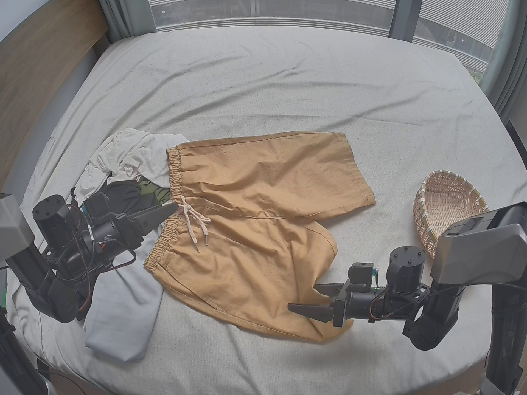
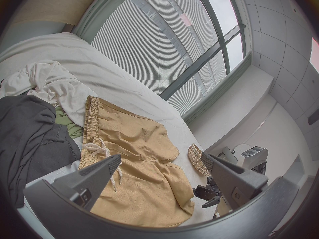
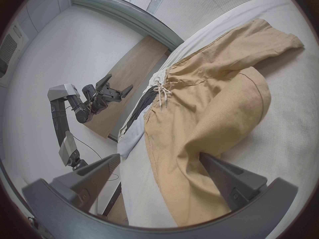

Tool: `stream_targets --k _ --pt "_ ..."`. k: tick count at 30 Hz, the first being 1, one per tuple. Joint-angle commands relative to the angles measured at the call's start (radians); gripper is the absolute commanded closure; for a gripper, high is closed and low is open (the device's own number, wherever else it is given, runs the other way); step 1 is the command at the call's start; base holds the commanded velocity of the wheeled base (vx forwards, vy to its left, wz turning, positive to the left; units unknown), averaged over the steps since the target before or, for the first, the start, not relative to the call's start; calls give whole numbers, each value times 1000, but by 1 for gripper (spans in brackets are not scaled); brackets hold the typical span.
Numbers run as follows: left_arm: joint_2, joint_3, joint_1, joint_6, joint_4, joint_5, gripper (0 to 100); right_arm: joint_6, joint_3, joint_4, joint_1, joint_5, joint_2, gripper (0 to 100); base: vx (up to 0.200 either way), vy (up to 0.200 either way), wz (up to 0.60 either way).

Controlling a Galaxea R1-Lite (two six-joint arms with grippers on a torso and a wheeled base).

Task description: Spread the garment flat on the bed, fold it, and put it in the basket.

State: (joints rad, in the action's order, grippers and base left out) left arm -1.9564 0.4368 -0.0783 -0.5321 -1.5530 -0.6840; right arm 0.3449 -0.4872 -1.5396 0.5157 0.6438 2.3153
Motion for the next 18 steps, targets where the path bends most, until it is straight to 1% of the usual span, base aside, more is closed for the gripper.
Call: stream_targets --k 1,6,8,11,18 --pt "-3 0 2 0 -2 0 0 6 -14 -1 10 0 -13 0 0 0 0" --pt "-3 0 2 0 -1 0 0 19 -16 -1 10 -1 -62 0 0 0 0" --pt "-3 0 2 0 -2 0 0 43 -14 1 13 -1 -86 0 0 0 0" --pt "-3 0 2 1 -2 0 0 69 -14 1 38 -1 -100 0 0 0 0" --pt "1 0 2 1 -2 0 0 74 -24 1 81 -3 -77 0 0 0 0"
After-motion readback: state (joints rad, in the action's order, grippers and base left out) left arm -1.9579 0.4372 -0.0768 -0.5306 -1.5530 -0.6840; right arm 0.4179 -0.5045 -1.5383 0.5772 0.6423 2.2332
